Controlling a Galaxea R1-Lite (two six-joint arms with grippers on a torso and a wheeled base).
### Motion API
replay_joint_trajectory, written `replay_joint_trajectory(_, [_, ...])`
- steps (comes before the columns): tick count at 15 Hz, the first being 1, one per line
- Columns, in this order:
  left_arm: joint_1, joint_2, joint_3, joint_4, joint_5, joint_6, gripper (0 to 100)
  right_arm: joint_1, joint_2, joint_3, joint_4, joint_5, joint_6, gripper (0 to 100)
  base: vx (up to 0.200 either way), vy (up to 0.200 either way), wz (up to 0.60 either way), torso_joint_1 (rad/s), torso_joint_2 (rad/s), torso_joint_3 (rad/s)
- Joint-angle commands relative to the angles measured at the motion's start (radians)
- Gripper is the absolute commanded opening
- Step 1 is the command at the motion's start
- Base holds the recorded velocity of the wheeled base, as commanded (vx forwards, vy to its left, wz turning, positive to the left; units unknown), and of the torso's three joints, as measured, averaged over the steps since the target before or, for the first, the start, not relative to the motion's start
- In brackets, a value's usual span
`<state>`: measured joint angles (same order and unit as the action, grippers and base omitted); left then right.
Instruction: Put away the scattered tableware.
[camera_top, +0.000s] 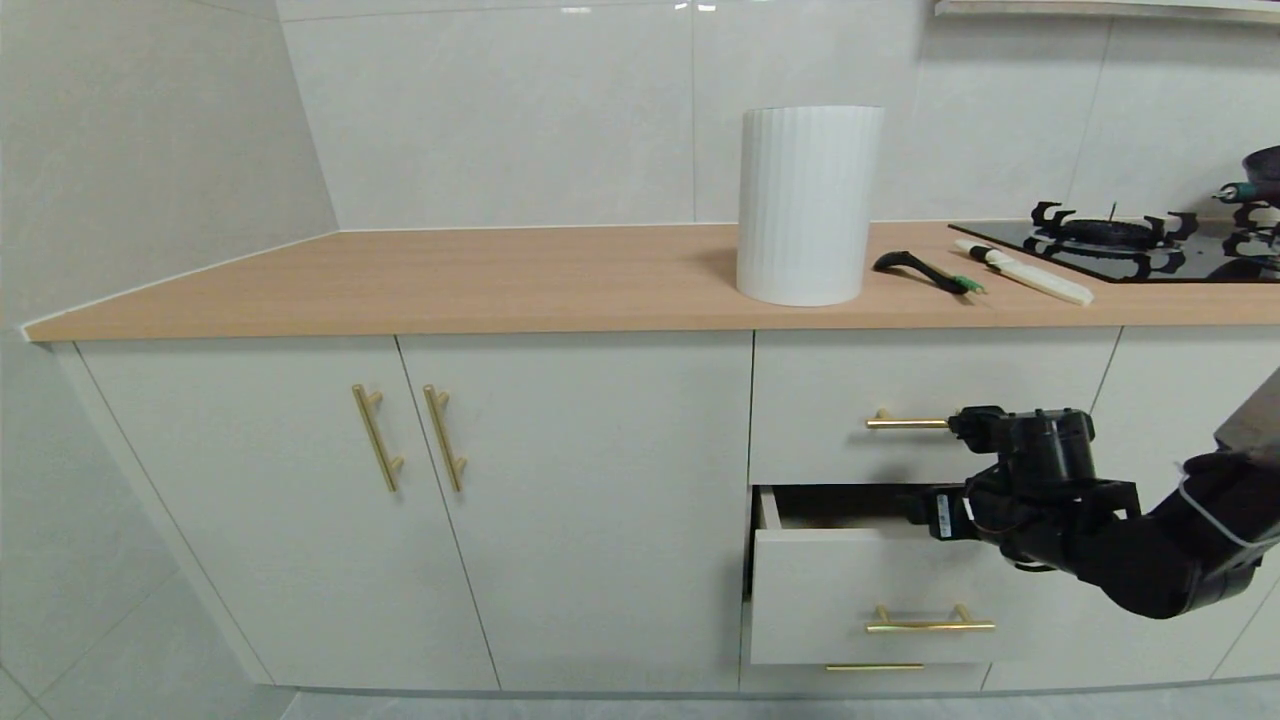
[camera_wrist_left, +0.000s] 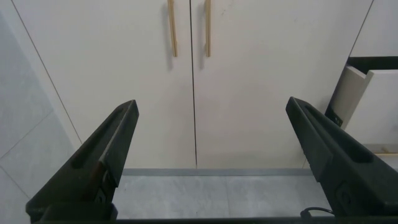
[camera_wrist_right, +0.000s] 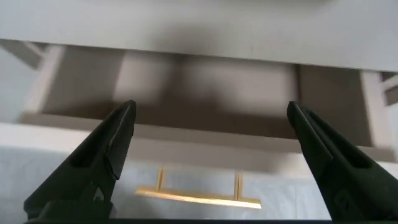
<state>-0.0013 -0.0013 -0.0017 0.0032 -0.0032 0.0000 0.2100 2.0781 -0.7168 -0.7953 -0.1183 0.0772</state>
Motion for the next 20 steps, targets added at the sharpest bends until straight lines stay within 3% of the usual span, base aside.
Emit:
replay_joint_trajectory(1, [0.0,0.001,0.0,0.0,0.0,0.0,100,0.0,0.103,-0.003,-0.045,-0.012,-0.002,100,0.0,0.0,0.0,0.0,0.0,0.0])
replay_joint_trajectory(10, [0.0,0.001,0.0,0.001,0.0,0.0,100,0.0,0.076,0.0,0.024,-0.011,-0.005,100,0.0,0.0,0.0,0.0,0.0,0.0])
replay_joint_trajectory(18, [0.0,0.001,0.0,0.0,0.0,0.0,100,0.015,-0.098,-0.013,0.377,0.012,-0.034,100,0.0,0.0,0.0,0.0,0.0,0.0])
replay_joint_trajectory(20, [0.0,0.001,0.0,0.001,0.0,0.0,100,0.037,-0.108,-0.007,0.409,0.012,-0.057,100,0.0,0.0,0.0,0.0,0.0,0.0])
